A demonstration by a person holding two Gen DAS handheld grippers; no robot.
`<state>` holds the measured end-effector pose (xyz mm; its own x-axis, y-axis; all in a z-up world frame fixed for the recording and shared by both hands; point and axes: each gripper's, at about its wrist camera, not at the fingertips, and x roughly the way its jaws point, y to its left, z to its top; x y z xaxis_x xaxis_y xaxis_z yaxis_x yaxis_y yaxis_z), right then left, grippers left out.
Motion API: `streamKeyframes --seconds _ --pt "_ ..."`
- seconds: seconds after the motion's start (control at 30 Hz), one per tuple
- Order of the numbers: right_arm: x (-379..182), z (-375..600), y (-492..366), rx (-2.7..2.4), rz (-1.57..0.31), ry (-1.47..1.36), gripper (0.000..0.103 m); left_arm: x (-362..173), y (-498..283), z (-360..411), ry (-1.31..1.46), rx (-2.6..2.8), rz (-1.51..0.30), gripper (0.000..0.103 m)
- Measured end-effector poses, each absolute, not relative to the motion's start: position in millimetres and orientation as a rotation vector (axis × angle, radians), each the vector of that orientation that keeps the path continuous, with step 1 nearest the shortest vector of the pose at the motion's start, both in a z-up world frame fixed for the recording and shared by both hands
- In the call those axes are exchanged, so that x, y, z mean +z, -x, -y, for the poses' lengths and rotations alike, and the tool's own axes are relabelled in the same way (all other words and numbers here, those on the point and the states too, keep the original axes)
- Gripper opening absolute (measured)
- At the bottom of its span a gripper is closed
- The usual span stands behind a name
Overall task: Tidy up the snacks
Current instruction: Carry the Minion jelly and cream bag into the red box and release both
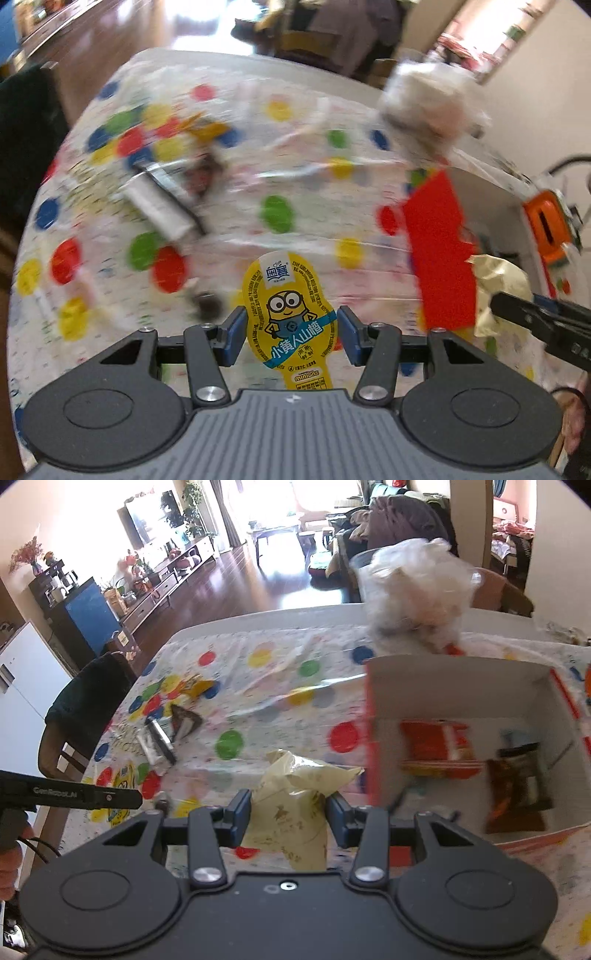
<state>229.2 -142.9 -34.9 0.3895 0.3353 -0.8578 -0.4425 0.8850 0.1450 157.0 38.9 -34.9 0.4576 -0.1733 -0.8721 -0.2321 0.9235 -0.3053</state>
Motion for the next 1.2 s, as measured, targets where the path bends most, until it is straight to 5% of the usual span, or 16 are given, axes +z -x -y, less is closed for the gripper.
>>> streamKeyframes --seconds 0.63,1.2 --pt "-35.1 296.3 -308.7 0.379 -1.025 0.093 0.043 8.6 -248.5 154.3 0.204 -0.202 -1.041 0.052" --pt "-86.9 326.0 -395.0 0.335 -1.102 0.106 0.043 -62.2 -333.6 237.2 0.059 -0.166 -1.173 0.052"
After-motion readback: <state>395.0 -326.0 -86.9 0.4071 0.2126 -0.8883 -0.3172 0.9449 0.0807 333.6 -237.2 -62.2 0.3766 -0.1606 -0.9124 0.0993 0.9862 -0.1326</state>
